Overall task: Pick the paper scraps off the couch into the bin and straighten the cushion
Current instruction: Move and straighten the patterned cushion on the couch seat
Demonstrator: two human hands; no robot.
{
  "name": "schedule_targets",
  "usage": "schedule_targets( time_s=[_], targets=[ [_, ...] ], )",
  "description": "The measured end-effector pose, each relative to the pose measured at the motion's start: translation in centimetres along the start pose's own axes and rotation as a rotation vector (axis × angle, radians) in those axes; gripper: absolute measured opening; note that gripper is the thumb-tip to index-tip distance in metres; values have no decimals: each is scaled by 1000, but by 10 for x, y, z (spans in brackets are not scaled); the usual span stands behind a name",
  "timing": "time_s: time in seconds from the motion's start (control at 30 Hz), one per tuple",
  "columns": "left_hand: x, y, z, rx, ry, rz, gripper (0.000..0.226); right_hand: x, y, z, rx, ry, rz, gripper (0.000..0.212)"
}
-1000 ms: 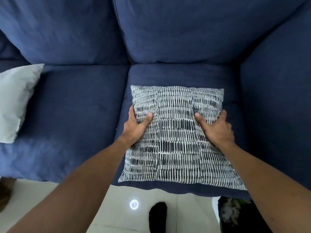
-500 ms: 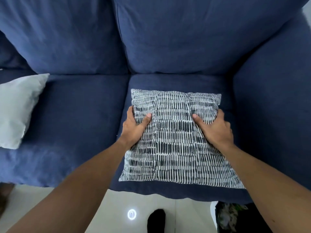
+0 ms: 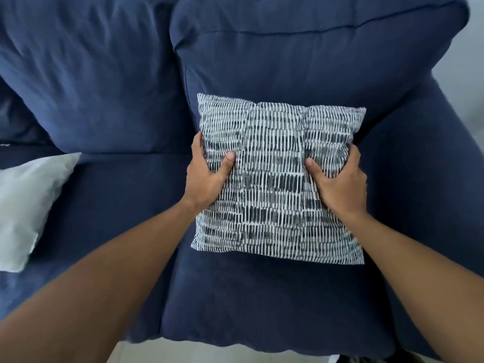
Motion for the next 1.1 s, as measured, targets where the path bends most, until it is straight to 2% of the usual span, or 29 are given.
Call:
schedule_targets(
  time_s=[0.17,0.4,0.9,1.1],
  targets=[
    [18,-37,6,27,5,68,102,-12,-33,-1,102,-84,-84,105],
    [31,-73,20,15,-25,124,101,-18,-72,-2,172,-163,-120,105],
    [-12,-108,71,66,-69,81,103,28,-128,49,99,-199,-128,113],
    [-29,-112,82,36,-122,28,107,45,-134,68,32,-193,-88,116]
  ],
)
Point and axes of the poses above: each hand's wrist, its own y-axis away from the middle knuckle, its own z-axis out of the palm, x = y × z, the point moved 7 cm from there along -y, towards the middle knuckle
